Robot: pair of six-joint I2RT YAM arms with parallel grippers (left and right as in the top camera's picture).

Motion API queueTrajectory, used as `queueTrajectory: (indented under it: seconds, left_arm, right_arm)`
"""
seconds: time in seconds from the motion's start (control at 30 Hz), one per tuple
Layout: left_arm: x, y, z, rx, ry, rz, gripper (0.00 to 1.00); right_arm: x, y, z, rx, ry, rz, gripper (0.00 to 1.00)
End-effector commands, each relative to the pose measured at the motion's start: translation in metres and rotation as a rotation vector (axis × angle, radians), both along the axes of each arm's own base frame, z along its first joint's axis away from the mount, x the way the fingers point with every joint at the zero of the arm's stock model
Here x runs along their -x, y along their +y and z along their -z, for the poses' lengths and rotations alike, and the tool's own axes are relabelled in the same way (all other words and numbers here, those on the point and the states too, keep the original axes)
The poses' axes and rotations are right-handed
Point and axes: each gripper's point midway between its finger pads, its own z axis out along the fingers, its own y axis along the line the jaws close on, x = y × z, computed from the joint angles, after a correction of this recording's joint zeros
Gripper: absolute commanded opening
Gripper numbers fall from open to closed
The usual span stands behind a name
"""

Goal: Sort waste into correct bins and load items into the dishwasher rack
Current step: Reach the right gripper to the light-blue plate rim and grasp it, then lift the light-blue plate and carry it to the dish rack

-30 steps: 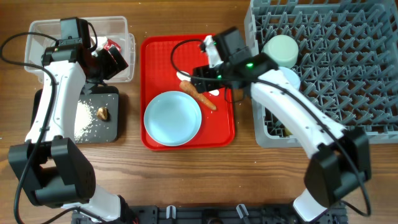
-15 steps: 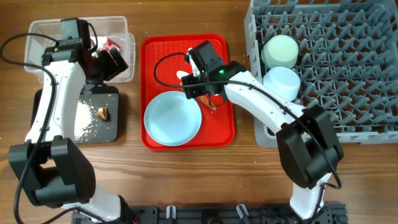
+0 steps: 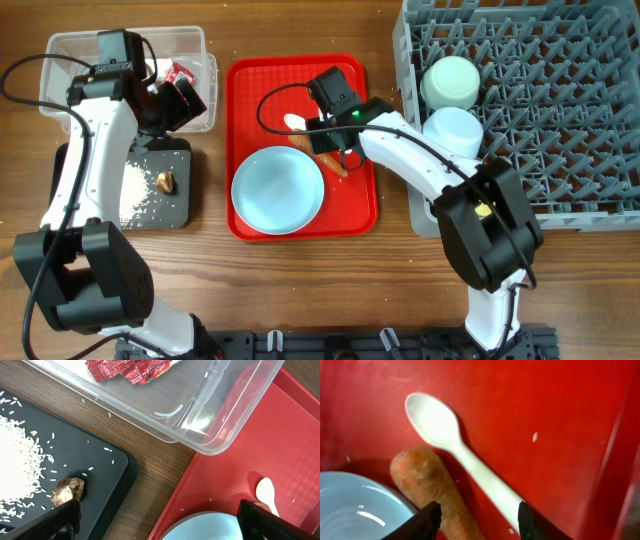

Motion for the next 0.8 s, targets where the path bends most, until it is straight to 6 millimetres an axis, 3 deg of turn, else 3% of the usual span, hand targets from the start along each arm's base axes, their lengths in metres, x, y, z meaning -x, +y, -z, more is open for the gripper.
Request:
queueTrajectory:
  seconds: [0.0,0.1,0.2,0.37,0.5,0.63,0.77]
  left_arm:
    - [-0.003,0.001,-0.012,-0.013,-0.031,0.002,1.00]
    - [-0.003,0.001,-0.012,-0.013,-0.031,0.002,1.00]
    - [-0.003,0.001,-0.012,-0.013,-0.031,0.002,1.00]
    - [-0.003,0.001,-0.012,-0.013,-0.031,0.002,1.00]
    - [-0.003,0.001,-0.012,-0.013,-0.030,0.002,1.00]
    - [0.001,0.000,-0.010,-0.011,-0.015,0.002,1.00]
    - [0.002,0.000,-0.010,-0.012,-0.009,0.005,1.00]
  right_arm:
    - [0.024,0.016,-0.013,-0.105,0.100,-0.037,0.49]
    - [0.039,0.011,-0.029,-0.118,0.148,-0.016,0.49]
    - [0.059,0.004,-0.029,-0.107,0.236,0.000,0.49]
    - [0.082,0.010,-0.012,-0.102,0.331,0.097,0.44]
    - [0.101,0.025,0.017,-0.101,0.389,0.189,0.38]
    - [0.105,0.014,0.034,-0.047,0.392,0.324,0.37]
    - [0.095,0.022,0.027,-0.087,0.351,0.309,0.40]
